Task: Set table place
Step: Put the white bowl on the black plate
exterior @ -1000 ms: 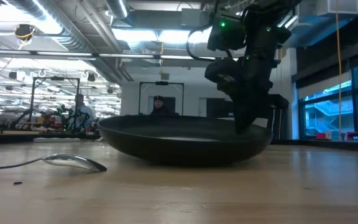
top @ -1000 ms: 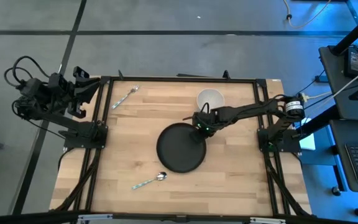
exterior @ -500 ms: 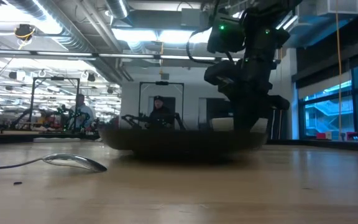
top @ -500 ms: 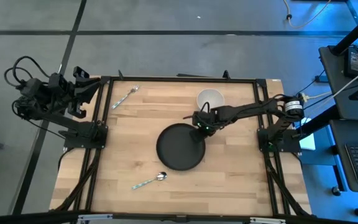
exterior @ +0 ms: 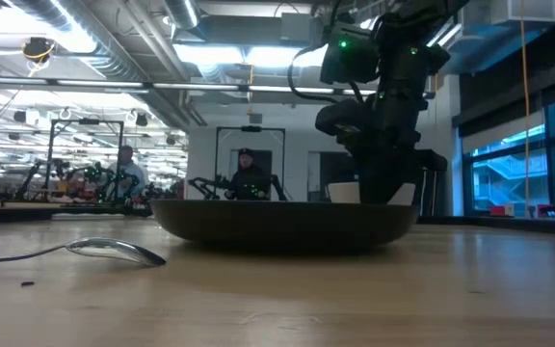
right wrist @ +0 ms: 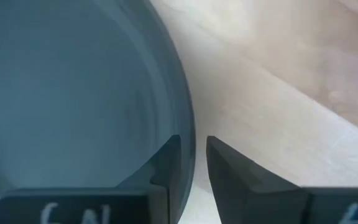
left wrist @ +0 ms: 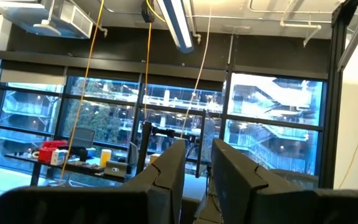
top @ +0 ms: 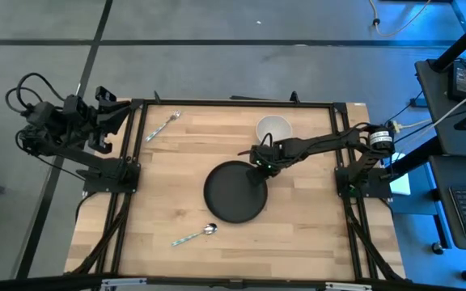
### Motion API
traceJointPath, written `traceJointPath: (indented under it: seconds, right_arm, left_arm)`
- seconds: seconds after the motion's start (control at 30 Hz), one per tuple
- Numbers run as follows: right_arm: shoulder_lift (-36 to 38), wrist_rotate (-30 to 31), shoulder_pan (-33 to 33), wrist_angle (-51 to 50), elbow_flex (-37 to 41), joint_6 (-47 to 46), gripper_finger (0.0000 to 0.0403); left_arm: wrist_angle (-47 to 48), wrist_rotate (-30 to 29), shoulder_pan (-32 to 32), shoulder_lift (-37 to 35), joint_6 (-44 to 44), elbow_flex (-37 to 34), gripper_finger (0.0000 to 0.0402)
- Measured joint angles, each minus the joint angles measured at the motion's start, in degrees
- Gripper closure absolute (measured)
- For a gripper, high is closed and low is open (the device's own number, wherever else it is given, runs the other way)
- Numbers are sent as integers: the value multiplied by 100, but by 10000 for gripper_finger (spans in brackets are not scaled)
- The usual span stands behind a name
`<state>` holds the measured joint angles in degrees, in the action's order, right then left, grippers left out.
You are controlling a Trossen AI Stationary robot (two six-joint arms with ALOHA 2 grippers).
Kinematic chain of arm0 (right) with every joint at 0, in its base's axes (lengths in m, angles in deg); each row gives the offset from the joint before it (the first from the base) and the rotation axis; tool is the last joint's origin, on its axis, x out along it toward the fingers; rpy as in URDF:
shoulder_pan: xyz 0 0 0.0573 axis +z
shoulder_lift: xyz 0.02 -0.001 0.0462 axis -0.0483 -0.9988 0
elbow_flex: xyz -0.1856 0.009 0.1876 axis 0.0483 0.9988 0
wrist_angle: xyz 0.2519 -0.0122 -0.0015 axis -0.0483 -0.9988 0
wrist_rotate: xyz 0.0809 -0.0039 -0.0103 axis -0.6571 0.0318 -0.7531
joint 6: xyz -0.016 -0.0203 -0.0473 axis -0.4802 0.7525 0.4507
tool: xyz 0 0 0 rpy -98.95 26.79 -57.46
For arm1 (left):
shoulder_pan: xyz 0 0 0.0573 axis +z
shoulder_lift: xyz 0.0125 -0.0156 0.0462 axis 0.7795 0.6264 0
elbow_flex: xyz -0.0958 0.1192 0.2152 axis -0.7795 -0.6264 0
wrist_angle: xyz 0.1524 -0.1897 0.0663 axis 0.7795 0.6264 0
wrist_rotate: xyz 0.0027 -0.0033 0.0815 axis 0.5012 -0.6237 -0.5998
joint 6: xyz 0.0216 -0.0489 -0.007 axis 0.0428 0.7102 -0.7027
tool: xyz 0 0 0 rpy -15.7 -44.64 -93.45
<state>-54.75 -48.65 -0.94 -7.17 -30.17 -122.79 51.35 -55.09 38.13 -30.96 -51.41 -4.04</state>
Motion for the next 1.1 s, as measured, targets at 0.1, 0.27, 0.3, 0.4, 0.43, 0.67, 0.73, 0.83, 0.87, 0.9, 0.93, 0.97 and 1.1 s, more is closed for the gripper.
traceJointPath:
  seconds: [0.1, 0.27, 0.3, 0.4, 0.43, 0.67, 0.73, 0.83, 0.87, 0.9, 0.93, 0.97, 1.1]
  right_arm:
    - [0, 42, -2, 0, 0, 0, 325]
    - [0, 17, -2, 0, 0, 0, 325]
    - [0, -54, -2, 0, 0, -2, 325]
    - [0, -339, -2, 14, 0, 157, 325]
    - [0, -391, -2, 20, 0, 271, 325]
    - [0, -418, -3, 43, 0, 506, 325]
    - [0, -416, -2, 56, 0, 646, 325]
    - [0, -417, -3, 55, 0, 739, 325]
    - [0, -417, -2, 49, 0, 739, 325]
    - [0, -417, -2, 33, 0, 739, 325]
    - [0, -417, -2, 8, -2, 741, 325]
    - [0, -417, -2, -27, -2, 750, 325]
    - [0, -386, -63, -93, -5, 1119, 325]
  left_arm:
    - [0, 0, -1, 0, 0, 0, 328]
    - [31, 0, -2, 0, 0, 0, 328]
    - [33, 0, 0, 0, 0, 0, 328]
    - [33, 0, 0, 0, 0, 0, 328]
    - [33, 0, 0, 0, 0, 0, 328]
    - [33, 0, -2, 0, 0, 0, 328]
    - [33, 0, -2, 0, 0, 0, 328]
    - [34, 0, -1, 0, 0, 0, 328]
    - [33, 0, -1, 0, 0, 0, 328]
    - [33, 0, 0, 0, 0, 0, 328]
    - [33, 0, -2, 0, 0, 0, 328]
    - [33, 0, -2, 0, 0, 0, 328]
    - [33, 0, -1, 0, 0, 0, 328]
